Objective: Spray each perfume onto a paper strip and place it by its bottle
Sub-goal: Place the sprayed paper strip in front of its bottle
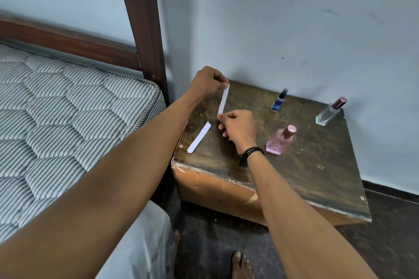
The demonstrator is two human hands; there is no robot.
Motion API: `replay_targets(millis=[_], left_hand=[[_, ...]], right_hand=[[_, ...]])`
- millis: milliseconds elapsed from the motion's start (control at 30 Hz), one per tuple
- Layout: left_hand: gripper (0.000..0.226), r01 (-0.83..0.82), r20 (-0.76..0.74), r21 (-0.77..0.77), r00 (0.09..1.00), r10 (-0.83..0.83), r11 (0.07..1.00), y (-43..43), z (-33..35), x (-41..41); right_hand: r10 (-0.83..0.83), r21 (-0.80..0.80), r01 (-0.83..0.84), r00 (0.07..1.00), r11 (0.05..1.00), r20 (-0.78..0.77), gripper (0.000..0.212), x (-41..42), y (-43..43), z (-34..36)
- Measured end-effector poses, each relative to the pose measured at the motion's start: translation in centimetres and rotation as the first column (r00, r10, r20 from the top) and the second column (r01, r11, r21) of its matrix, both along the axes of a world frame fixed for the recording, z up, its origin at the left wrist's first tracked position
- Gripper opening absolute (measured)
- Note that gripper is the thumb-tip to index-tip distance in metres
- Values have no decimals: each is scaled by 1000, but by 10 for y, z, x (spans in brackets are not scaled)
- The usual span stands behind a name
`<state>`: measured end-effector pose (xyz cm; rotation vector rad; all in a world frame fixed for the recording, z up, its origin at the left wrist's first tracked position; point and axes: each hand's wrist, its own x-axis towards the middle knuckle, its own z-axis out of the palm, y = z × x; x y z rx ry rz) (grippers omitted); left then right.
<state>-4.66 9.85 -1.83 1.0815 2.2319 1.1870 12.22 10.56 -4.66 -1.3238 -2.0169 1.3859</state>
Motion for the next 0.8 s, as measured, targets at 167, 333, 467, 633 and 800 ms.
replay_targets(millis=[167, 333, 467, 633, 800], left_hand=[[9, -38, 49, -31, 998, 40, 999, 11, -11, -11], [12, -45, 64, -76, 997, 50, 996, 14, -19, -13], [13, -51, 48, -106, 997, 56, 993, 17, -18, -10], [13, -43, 31, -125, 998, 47, 991, 16, -18, -10], [12, -53, 12, -129, 998, 55, 990, 16, -18, -9]], right_hand=[[-83, 30, 85, 995, 996, -49, 28, -9, 6, -12], [-81, 293, 75, 997, 953, 10, 13, -7, -4, -20], [-74, 376, 80, 997, 923, -31, 5, -6, -8, -21], [-6, 475, -6, 1000, 880, 23, 19, -5, -10, -23], [6, 481, -51, 995, 875, 95, 24, -6, -8, -23]])
